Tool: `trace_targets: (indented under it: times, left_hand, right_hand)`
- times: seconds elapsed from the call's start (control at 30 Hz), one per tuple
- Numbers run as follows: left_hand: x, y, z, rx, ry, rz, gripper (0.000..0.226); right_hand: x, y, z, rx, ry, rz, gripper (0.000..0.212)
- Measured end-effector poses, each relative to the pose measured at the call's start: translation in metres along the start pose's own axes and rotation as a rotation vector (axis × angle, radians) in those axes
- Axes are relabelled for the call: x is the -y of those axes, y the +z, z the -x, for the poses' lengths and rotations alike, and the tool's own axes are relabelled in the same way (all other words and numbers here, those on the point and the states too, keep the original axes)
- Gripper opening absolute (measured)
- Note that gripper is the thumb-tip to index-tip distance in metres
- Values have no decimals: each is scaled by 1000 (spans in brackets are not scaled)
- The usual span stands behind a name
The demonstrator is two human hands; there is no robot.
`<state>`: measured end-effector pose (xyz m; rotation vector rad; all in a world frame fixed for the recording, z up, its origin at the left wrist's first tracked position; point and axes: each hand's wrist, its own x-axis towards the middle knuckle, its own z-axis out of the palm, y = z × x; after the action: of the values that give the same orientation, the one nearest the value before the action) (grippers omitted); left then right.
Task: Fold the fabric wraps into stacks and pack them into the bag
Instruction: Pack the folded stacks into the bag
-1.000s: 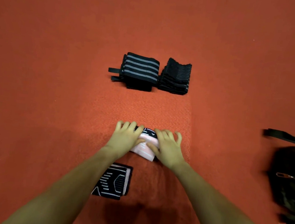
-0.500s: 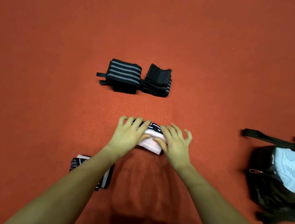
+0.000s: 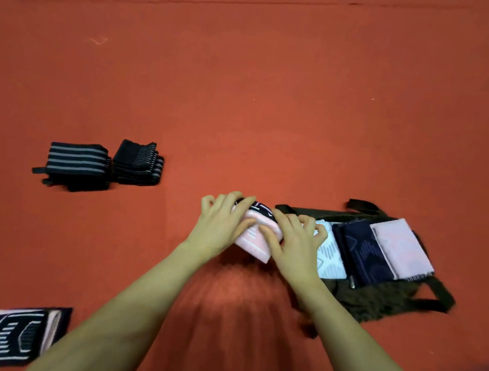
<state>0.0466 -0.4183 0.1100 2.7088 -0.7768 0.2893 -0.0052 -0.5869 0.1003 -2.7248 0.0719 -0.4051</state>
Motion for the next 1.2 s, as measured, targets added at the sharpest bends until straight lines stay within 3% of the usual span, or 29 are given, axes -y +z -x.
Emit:
trace_targets:
  times: [0.17,0.3,0.4,0.63,0.7,0.8,0.9,0.97,1.13,1.2]
  left_hand:
    - [-68,15,-55,1,166,-8,22]
    - [-102,31,-87,236,301,15,38]
    - [-126,47,-101,459,337,-68,37]
    - [-153,76,-119,626,418,-110,33]
    - [-156,84,-116,616,353,-123,44]
    - [-151,90,-102,496,123,-33,64]
    - [-142,83,-76,275,52,100,53]
    - [-137,79,-56,234,17,127,48]
    - [-133,79,-33,444,-198,146,70]
    - [-133,84,-40,538,-192,141,63]
  right_hand:
    - [-63,-40,3,-40,163,-9,47]
    - [-97,-51,21,-55,294,6,45]
    - [-116,-50,35,-51,358,34,42]
    - [-135,-34,51,-15,376,207,38]
    - [-137,-29,51,-25,371,252,35]
    - [-139,-26,44,-33,336,163,36]
    - [-136,-29,35,16,237,76,46]
    - [-133,-33,26,26,188,24,51]
    - [-124,-40,7,19,36,-28,46]
    - [-123,-38,5,75,-22,-39,45]
